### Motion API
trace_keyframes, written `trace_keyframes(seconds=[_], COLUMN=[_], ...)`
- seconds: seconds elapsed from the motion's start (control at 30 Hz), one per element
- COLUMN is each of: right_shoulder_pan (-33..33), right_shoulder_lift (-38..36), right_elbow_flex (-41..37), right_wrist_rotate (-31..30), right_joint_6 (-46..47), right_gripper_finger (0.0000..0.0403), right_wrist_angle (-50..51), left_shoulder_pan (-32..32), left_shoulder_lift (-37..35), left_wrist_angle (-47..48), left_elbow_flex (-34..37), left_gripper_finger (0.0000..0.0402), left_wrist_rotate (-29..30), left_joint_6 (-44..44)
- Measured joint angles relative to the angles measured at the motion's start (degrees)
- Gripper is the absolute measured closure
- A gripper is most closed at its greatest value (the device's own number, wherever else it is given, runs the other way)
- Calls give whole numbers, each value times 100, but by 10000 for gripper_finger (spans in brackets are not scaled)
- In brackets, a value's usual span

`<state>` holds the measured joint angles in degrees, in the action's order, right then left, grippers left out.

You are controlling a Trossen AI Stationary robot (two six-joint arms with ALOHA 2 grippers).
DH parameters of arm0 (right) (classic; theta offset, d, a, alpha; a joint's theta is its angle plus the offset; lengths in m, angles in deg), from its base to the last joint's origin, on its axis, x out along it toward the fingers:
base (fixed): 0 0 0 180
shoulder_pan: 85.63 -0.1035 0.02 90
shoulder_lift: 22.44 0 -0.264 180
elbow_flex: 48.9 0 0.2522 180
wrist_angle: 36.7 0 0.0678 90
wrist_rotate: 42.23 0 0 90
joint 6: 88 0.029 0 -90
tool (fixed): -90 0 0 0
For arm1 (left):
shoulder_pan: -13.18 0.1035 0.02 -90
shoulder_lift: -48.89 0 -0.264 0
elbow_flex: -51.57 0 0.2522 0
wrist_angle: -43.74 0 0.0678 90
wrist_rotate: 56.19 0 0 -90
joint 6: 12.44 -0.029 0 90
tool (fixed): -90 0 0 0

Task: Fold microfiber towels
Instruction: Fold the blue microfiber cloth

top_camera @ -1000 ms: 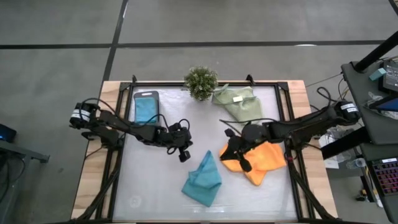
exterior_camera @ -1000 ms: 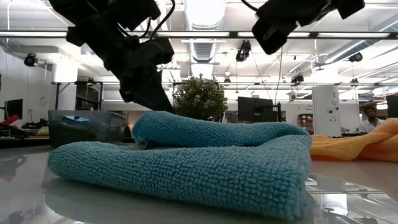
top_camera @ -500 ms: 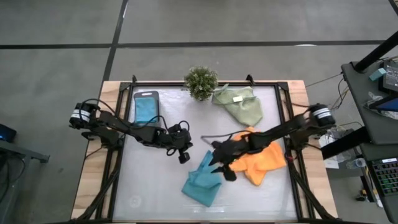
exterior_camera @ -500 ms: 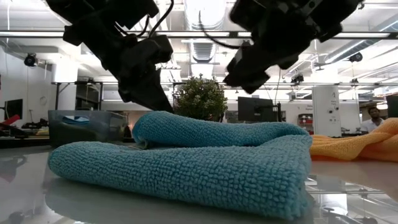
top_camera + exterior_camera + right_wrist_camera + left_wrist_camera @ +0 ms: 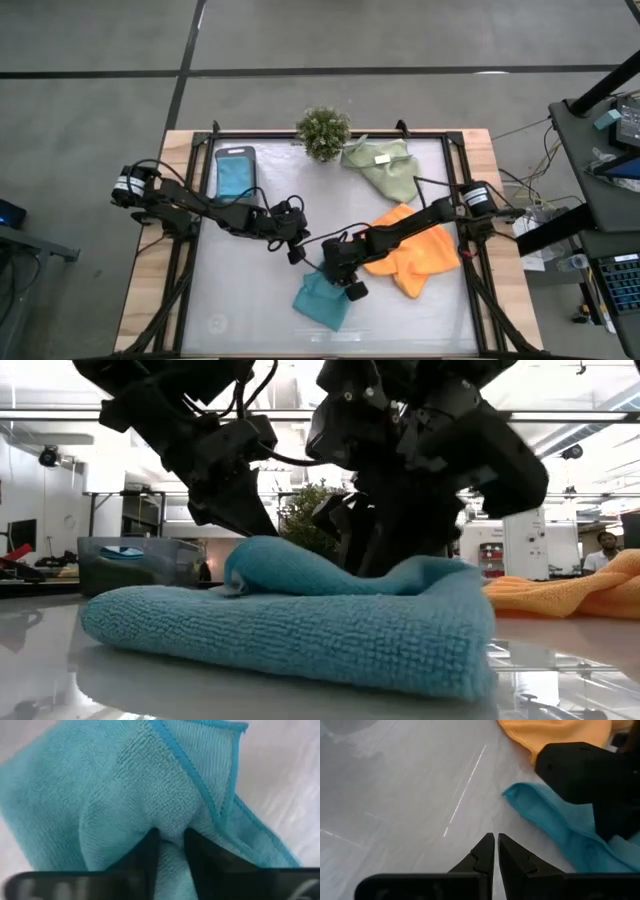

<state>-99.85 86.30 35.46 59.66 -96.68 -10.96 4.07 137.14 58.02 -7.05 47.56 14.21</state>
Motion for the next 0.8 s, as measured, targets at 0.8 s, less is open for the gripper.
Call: trace_keyframes(seconds=[0.8], right_shoulder_pan=[40], right_shoulder_lift=[-1590], right_elbow_flex=[-280], right_wrist_rotate=[-1798], right_joint_6=[-1477], right_gripper_finger=[394], right_wrist_angle=[59], left_shoulder_pan=[-269], left_shoulder_lift=[-1473], left_wrist_angle=[657], left_elbow_flex=[24], left_gripper_finger=[354], left_wrist_rotate=[-922], left_joint_6=[-1407])
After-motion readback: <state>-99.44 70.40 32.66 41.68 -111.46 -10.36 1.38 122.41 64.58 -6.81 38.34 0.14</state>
